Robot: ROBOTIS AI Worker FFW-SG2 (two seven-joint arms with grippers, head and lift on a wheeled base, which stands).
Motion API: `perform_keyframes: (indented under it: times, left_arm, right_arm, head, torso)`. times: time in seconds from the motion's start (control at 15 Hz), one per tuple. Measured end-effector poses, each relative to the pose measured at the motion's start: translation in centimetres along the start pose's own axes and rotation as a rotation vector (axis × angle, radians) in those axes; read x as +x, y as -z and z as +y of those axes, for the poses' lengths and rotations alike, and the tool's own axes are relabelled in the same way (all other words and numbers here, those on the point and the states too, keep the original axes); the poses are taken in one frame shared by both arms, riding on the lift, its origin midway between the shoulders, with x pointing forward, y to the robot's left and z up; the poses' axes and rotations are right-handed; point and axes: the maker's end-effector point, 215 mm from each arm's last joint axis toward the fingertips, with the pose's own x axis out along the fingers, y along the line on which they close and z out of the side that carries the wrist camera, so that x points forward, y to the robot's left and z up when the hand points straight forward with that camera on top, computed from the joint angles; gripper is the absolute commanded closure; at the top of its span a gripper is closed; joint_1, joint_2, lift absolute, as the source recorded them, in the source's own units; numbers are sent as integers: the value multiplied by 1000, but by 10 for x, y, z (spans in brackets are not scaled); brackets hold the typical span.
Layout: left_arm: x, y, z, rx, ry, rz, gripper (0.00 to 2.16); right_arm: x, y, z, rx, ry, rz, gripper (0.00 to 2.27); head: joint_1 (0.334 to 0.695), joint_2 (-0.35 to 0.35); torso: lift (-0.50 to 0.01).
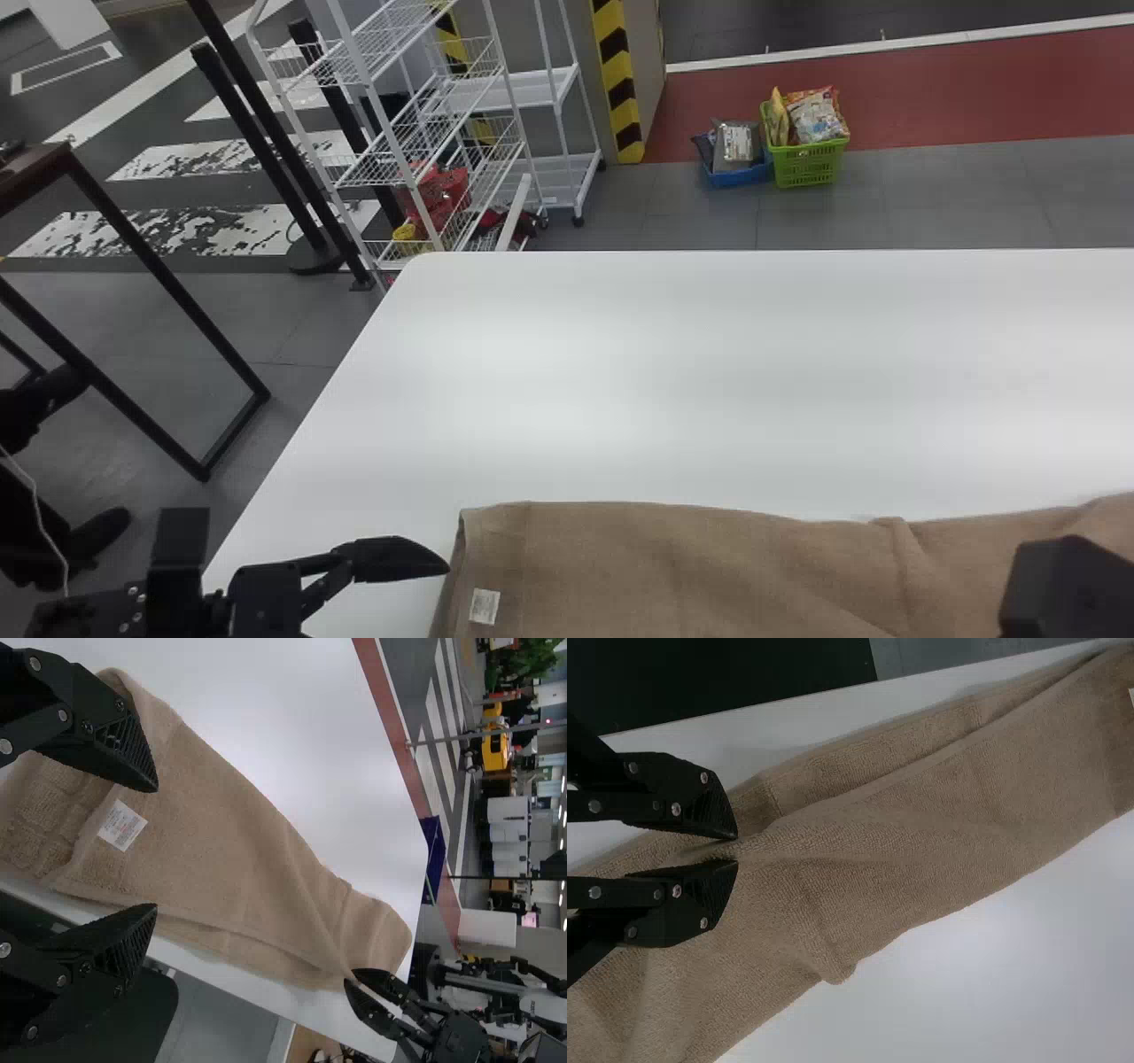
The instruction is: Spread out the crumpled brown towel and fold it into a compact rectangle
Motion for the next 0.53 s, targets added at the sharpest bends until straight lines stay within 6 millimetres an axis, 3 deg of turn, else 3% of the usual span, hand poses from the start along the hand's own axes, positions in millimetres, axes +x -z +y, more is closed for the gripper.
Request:
perform_keyframes:
  times: [0.13, 0.33, 0.53]
  left_arm:
    - [0, 1, 1, -1, 0, 2, 431]
    - [-1, 2, 1, -1, -1, 4, 431]
    - [-2, 1, 2, 1, -3, 4, 431]
  right_arm:
    - [-10, 3, -13, 132, 15, -32, 43]
    - [-40, 8, -50, 301, 57, -129, 70]
    - [-66, 15, -92, 190, 127, -186, 97]
  head:
    - [695, 350]
    - [695, 350]
    - [695, 275]
  torso:
    - [-127]
    - [-127]
    - [-127]
